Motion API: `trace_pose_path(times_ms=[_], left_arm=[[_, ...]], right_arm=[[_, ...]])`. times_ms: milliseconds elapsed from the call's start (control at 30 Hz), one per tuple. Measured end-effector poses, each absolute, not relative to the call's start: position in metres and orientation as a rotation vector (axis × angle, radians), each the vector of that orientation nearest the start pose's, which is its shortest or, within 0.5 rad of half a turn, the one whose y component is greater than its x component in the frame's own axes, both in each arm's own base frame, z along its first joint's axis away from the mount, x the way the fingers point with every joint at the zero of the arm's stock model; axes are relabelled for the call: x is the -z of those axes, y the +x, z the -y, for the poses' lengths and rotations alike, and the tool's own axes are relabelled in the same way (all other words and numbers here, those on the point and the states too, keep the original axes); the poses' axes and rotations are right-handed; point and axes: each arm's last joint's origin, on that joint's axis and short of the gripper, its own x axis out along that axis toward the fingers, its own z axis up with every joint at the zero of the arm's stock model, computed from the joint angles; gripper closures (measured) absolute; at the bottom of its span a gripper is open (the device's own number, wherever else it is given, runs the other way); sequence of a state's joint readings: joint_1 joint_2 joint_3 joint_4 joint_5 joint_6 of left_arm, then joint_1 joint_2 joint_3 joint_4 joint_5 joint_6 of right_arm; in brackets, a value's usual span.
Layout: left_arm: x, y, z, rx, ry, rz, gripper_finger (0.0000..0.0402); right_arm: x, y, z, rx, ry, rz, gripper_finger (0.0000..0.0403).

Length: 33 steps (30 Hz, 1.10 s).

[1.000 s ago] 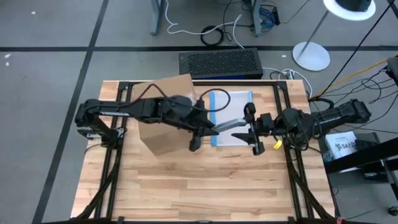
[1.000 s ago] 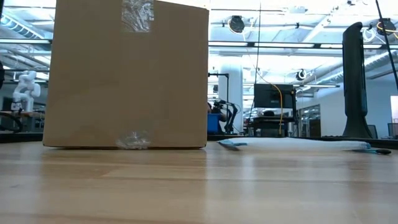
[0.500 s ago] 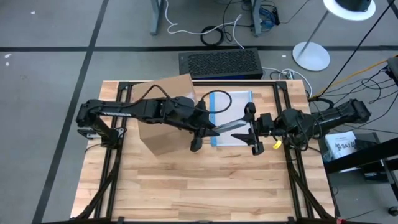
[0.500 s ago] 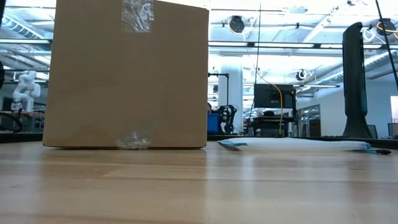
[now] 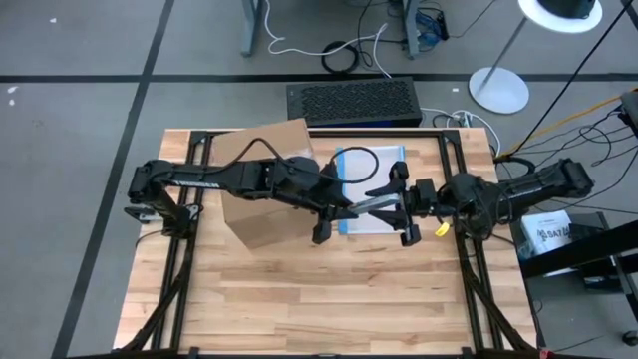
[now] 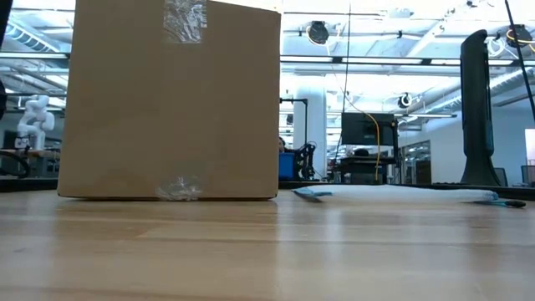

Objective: Unpack boxes
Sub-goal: Open the cardboard box using the gray cutter

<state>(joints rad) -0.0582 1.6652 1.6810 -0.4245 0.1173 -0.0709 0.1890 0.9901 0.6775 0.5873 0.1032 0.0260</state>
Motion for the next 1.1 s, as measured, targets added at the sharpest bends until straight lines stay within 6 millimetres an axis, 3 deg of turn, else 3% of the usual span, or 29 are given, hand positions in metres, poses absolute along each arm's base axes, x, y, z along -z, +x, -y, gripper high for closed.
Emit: trace_pose_path(times_ms=[733,1100], left_arm=[[-0.383,0.384,0.025,0.145,-0.074,-0.433,0.0335],[-0.382,0.384,0.025,0.142,-0.074,-0.446,0.0335]], right_arm=[[-0.329,0.224,-0.04,-0.087,0.073,0.29,0.0211],[-0.328,0.224,-0.04,-0.081,0.064,0.276,0.0262]])
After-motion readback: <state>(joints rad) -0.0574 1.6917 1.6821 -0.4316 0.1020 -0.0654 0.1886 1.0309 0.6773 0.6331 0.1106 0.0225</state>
